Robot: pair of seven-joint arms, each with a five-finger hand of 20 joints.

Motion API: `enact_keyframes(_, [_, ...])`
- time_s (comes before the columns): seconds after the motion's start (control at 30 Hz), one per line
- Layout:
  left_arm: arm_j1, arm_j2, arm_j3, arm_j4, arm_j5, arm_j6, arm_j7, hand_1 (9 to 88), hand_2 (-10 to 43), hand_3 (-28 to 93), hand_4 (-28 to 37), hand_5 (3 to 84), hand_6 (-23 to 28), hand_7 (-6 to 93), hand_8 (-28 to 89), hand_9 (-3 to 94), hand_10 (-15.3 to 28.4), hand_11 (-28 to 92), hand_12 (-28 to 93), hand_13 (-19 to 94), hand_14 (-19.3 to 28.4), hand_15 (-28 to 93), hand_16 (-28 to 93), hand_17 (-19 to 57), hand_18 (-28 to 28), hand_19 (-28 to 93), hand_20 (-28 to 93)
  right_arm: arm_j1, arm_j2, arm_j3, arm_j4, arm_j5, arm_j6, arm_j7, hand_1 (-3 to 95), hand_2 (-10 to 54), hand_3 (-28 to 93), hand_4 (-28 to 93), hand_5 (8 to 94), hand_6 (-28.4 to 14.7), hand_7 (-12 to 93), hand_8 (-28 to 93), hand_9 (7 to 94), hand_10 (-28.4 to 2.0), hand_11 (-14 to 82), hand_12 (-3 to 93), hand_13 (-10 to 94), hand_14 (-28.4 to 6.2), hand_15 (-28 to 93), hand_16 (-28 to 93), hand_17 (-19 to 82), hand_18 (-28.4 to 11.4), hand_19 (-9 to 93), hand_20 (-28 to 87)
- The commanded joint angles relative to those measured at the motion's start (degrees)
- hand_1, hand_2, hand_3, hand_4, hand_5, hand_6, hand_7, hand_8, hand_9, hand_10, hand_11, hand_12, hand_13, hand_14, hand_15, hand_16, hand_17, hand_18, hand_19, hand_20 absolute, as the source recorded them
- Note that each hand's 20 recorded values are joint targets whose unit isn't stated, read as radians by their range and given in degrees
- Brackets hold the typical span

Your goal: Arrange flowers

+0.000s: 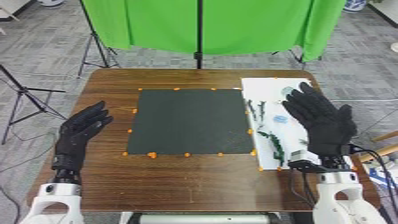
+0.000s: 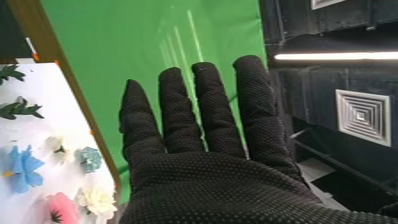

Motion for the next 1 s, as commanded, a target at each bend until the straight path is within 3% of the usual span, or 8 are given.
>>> enact_keyframes(0.03, [1.09,-0.63,-1.01,-0.06,-0.4,0.38,-0.13,37.7,-9.5,60,-13.7,44.7,2.7,14.1,-7,43.3,12.3,19,11,40,17.5,23,0,13.4,14.5,15,22,-0.82,0.36,0.28,-1.15,-3.59,2.19,-0.47,1.2,-9.0,72,-26,44.1,-1.3,13,-9,42.6,-14.0,5.1,13.7,33,-14.0,10,17,18,-17.5,6,27])
enact_keyframes(0.13, [0.69,-0.5,-1.14,0.08,-0.13,0.09,-0.21,37.7,-9.5,60,-13.7,44.7,2.7,14.1,-7,43.3,12.3,19,11,40,17.5,23,0,13.3,14.4,15,22,-0.81,0.6,0.28,-1.86,-5.67,5.76,0.39,3.3,-9.5,69,-28,44.1,-1.5,12,-8,44.4,-14.5,5.6,15.5,37,-14.5,12,20,21,-18.5,10,31])
enact_keyframes(0.33, [1.28,-0.63,-1.53,-0.21,-0.09,0.32,-0.47,37.6,-9.5,60,-13.7,44.8,2.7,14.1,-7,43.4,12.3,19,11,40,17.5,23,0,13.1,14.4,14,22,-1.48,1.7,0.82,-3.78,-11.86,10.25,4.7,9.4,-9.5,69,-28,50.4,-4.5,13,-8,57.6,-14.4,12.0,18.9,60,-13.8,21,28,26,-20.0,41,51])
enact_keyframes(0.7, [1.65,-0.35,-2.11,-0.54,0.16,0.48,-0.96,38.2,-9.5,60,-13.8,44.9,2.7,14.1,-7,43.5,12.3,19,11,40,17.4,23,0,13.1,14.3,14,22,-2.17,6.6,-1.16,-9.31,-32.15,29.47,19.54,27.9,-9.5,66,-28,66.9,-1.3,21,-11,79.1,-12.1,34.3,26.0,78,-6.1,68,36,43,-21.8,88,61])
enact_keyframes(0.83, [1.95,-0.15,-2.45,-0.76,0.28,0.39,-1.38,38.5,-9.5,60,-13.8,44.8,2.7,14.2,-7,43.5,12.2,19,11,40,17.4,23,0,13.1,14.2,14,22,-5.39,7.52,4.3,-14.45,-58.08,15.96,35.93,33.7,-9.5,46,-28,72.1,-0.7,20,-11,82.9,-11.4,40.5,30.0,81,-5.8,77,42,55,-19.4,93,71])
enact_keyframes(0.87, [1.94,-0.05,-2.46,-0.8,0.25,0.47,-1.51,38.5,-9.5,60,-13.7,44.8,2.7,14.1,-7,43.5,12.2,19,11,40,17.4,23,0,13.1,14.2,14,22,-6.07,7.96,5.42,-15.9,-62.41,11.29,39.39,47.4,-9.5,10,-14,72.8,-1.0,20,-10,83.3,-11.3,40.7,30.8,82,-5.9,77,44,57,-19.4,93,73])
enact_keyframes(0.9, [1.9,0.05,-2.48,-0.86,0.24,0.5,-1.61,38.5,-9.5,60,-13.7,44.8,2.7,14.1,-7,43.5,12.2,19,11,40,17.4,23,0,13.1,14.2,14,22,-6.86,8.1,6.84,-17.67,-64.29,5.89,42.05,52.4,-9.5,-6,-8,73.6,-1.2,19,-10,83.6,-11.4,41.0,31.4,82,-5.8,78,45,58,-19.4,93,75])
enact_keyframes(1.0, [2.17,0.32,-2.82,-1.14,0.34,0.66,-1.76,38.8,-9.5,60,-13.7,44.8,2.7,14.2,-7,43.6,12.2,19,11,40,17.4,23,0,13.1,14.2,14,22,-7.54,9.47,8.15,-19.9,-68.46,-3.64,47.13,54.0,-9.5,-12,-5,74.5,-1.5,18,-10,84.2,-11.7,41.1,32.6,83,-5.7,80,47,60,-19.6,93,77])
